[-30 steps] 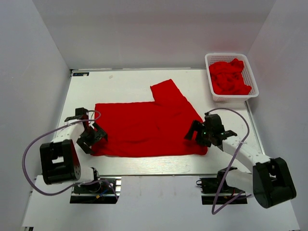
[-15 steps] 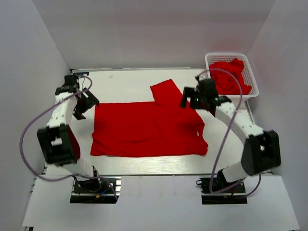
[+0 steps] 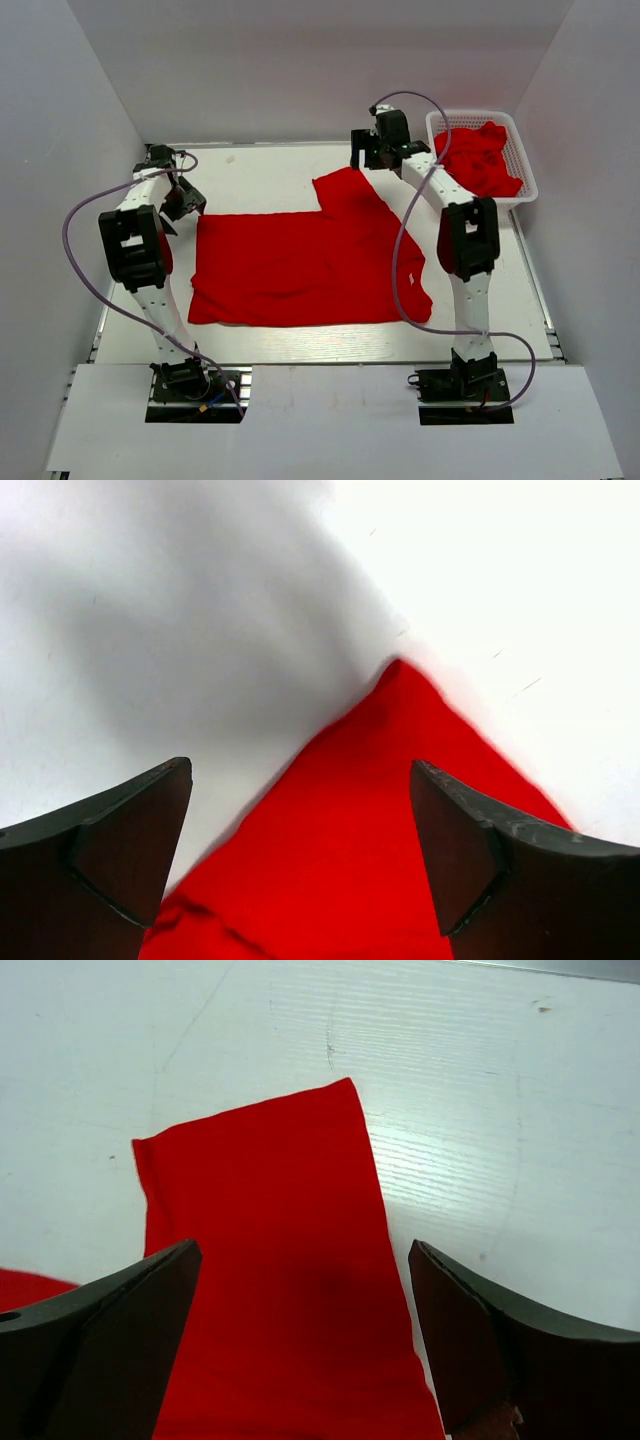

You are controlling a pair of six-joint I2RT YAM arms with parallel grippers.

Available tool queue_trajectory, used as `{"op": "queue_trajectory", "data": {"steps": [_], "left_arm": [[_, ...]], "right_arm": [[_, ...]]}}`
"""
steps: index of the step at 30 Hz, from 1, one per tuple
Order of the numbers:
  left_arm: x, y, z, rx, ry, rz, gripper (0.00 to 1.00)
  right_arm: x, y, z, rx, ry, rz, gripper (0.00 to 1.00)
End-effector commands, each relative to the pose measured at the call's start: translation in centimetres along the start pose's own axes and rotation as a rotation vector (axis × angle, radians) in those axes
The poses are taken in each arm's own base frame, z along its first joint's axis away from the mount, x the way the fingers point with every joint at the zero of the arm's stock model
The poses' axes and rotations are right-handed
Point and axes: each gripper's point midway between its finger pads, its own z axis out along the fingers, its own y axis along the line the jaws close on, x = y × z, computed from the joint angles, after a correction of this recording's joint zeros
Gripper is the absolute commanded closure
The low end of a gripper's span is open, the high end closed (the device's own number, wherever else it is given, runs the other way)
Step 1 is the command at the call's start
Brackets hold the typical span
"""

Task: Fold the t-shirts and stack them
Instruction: Grap the side of the flattened tshirt furthest away from the robot with both arms

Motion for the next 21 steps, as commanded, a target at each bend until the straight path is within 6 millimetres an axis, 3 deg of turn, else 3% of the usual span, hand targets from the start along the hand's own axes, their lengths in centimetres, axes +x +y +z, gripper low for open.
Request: {"op": "queue_trajectory", "data": {"steps": [1,2,4,5,8,9,11,12,13,14,15,17,21], "left_arm": [[-2.1,-2.0,-0.2,0.052,-0.073,0.029,0.00],[-2.1,-2.3,0.2,0.063,-0.069,0.029,0.00],[-2.0,-2.8,0.5,0.086,-0.060,0.040,0.00],[-1.9,-3.1,1.1,0.097,-0.055,0.040,0.02],[-0.7,-4.3,2.1,0.134,-0.037,0.082,0.05],[-0.7,-4.3,2.4,0.135,-0.038,0.082,0.06],[0.2,-4.9,2.9,0.141,-0.035,0.100,0.07],[0.5,-4.8,3.4,0.134,-0.023,0.102,0.08],[1.2,-5.0,4.1,0.127,-0.007,0.113,0.10],[1.6,-5.1,4.4,0.112,-0.008,0.125,0.10],[1.5,-5.0,4.6,0.099,-0.007,0.126,0.11],[2.1,-4.4,5.2,0.049,0.007,0.141,0.15],[4.1,-3.3,6.1,0.003,0.057,0.160,0.26]], "right_arm": [[-2.2,0.3,1.2,-0.032,-0.053,-0.015,0.10],[-1.0,0.3,2.6,-0.033,-0.035,-0.017,0.10],[-2.1,0.5,3.3,-0.044,-0.088,-0.012,0.10],[-1.0,0.4,4.5,-0.042,-0.073,-0.016,0.10],[-1.7,0.4,5.9,-0.051,-0.120,-0.012,0.10],[-0.9,0.2,6.9,-0.045,-0.107,-0.002,0.10],[-1.9,0.3,7.4,-0.050,-0.148,0.014,0.10],[-0.9,0.2,8.3,-0.050,-0.134,0.033,0.10],[-2.1,0.5,8.4,-0.057,-0.171,0.040,0.10],[-2.0,0.6,8.7,-0.061,-0.172,0.051,0.10],[-0.9,0.4,9.7,-0.057,-0.155,0.062,0.10],[-1.7,0.1,10.3,-0.052,-0.181,0.067,0.10],[-0.8,-0.1,12.0,-0.047,-0.179,0.102,0.10]]}}
